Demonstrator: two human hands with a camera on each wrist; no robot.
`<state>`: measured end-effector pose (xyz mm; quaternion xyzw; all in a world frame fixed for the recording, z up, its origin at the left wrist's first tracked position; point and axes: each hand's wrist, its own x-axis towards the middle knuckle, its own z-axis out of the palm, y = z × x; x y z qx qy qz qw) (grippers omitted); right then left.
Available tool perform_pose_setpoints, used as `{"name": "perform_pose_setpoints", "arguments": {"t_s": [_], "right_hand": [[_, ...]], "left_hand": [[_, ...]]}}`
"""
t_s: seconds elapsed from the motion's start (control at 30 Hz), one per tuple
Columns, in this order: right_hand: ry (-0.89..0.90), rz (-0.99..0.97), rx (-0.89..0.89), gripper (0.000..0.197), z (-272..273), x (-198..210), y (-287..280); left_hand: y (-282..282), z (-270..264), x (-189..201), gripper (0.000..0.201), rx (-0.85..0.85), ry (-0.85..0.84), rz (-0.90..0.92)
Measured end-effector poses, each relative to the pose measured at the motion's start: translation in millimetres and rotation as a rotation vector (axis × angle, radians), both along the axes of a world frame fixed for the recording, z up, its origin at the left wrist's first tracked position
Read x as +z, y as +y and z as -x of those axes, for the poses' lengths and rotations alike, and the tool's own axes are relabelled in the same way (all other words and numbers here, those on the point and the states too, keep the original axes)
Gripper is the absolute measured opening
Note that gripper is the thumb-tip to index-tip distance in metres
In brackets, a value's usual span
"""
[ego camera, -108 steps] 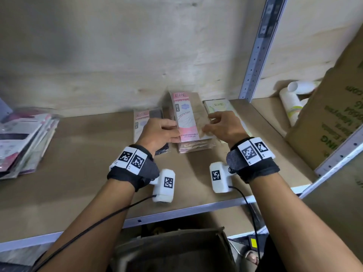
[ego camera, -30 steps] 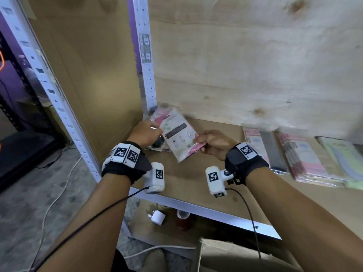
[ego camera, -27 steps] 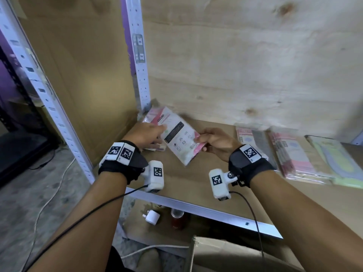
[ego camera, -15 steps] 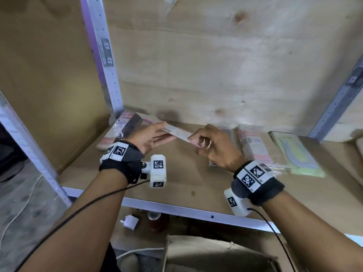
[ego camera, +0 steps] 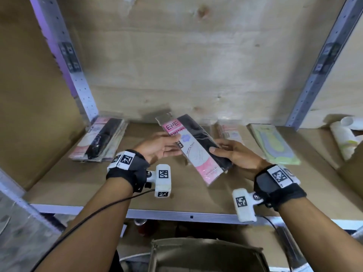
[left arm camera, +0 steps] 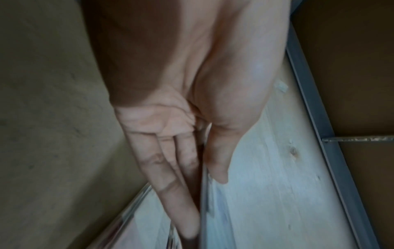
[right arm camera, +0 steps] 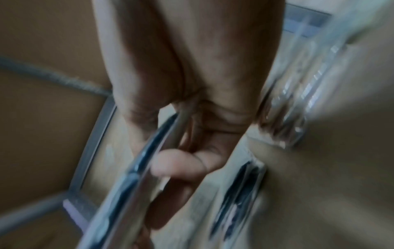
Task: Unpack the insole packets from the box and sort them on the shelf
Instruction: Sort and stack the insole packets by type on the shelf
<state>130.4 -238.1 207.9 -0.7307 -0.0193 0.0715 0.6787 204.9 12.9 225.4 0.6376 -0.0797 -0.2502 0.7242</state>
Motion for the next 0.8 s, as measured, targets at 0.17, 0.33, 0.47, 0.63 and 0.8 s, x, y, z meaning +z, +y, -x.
{"name": "perform_pose_setpoints", "arguments": {"t_s": [0.17,0.33,0.47,0.63,0.8], "right_hand": [[-0.004,-0.004,0.102,0.031,-5.3,3.3,-3.1],[0.048,0.015,0.235,0.026,-4.6,12.2,-11.6],[0.072,0.028,0.258,0.031,-5.8,9.7,-12.1],[0.068,0.042,0.173,0.025,-8.7,6.0,-12.0],[0.094,0.092,0.158,0.012,-6.9,3.6,-16.4]], "left_hand": [[-10.2,-11.6,-2.3,0.025,0.242,-0.04,0.024],[9.5,-30.0,2.2,0.04,0.391,-0.18,-0.102],[17.6,-35.4,-0.2,0.043,0.348,-0.338,-0.388],[20.3,-39.8,-1.8,0.055,0.353,-0.52,-0.666],[24.1,-36.3,1.4,0.062,0.302,-0.591,-0.769]]}}
